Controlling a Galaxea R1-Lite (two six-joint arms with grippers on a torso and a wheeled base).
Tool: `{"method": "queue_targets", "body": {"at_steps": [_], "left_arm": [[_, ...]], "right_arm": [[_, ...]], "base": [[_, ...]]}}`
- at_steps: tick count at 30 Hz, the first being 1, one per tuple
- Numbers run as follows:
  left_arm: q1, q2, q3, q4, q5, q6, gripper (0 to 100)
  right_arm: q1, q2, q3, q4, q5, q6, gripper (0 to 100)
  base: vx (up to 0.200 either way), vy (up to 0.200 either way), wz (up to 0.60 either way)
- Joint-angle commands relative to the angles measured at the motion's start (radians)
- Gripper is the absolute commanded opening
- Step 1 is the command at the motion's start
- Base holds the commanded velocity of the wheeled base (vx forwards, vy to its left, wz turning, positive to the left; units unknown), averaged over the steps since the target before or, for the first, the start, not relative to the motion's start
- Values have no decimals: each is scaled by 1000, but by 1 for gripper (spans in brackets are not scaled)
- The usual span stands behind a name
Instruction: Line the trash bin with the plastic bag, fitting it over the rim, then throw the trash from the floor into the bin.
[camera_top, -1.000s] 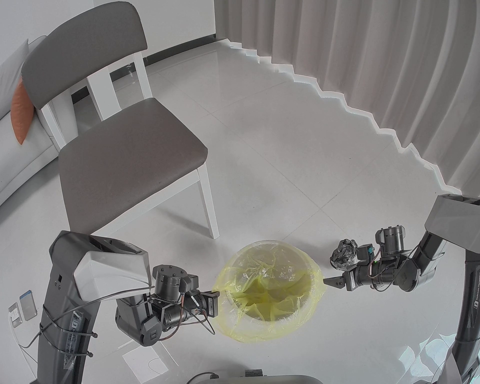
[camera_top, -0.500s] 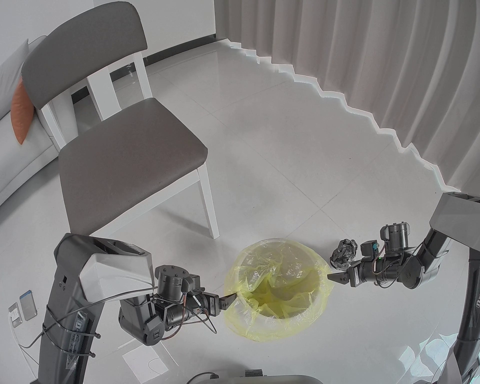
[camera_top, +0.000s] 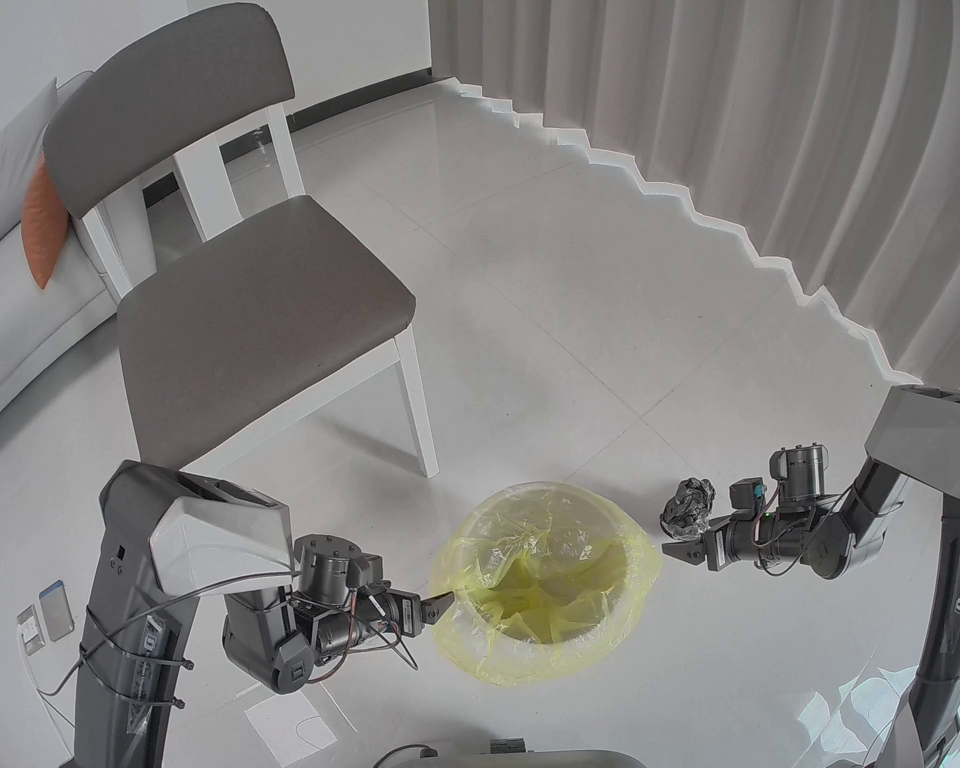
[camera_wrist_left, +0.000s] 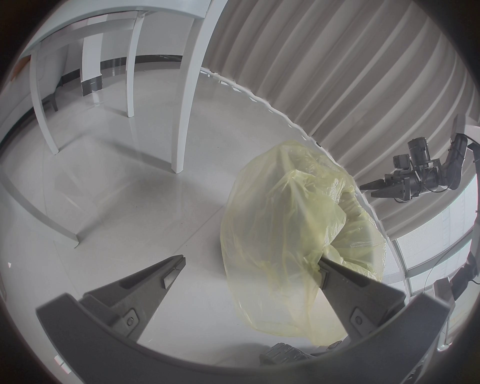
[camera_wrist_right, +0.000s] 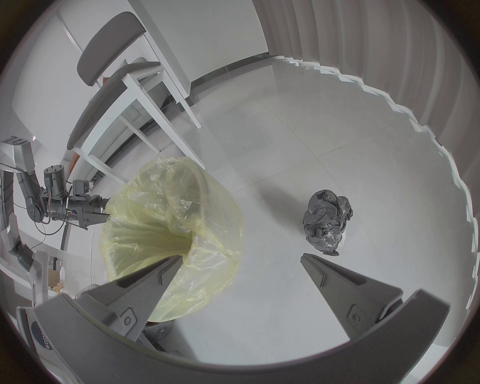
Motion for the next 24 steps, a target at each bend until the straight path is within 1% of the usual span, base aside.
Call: {"method": "queue_targets", "body": {"at_steps": [1, 6, 13, 17, 24], "left_arm": [[18, -21, 32, -12, -1, -1, 100], [30, -67, 90, -35, -11, -8, 100], [43, -66, 115, -67, -11, -8, 100], [41, -29, 92, -66, -11, -1, 100], [40, 42, -20, -46, -11, 1, 100]], "right_arm": [[-4, -1, 4, -2, 1, -1, 100], [-4, 0, 0, -2, 1, 1, 100], [-4, -1, 4, -5, 1, -1, 100], [-4, -8, 14, -17, 1, -1, 100], [-8, 0, 4, -17, 1, -1, 100]], "base": [[0, 0, 0], [0, 0, 0], [0, 0, 0], [0, 0, 0], [0, 0, 0]]}}
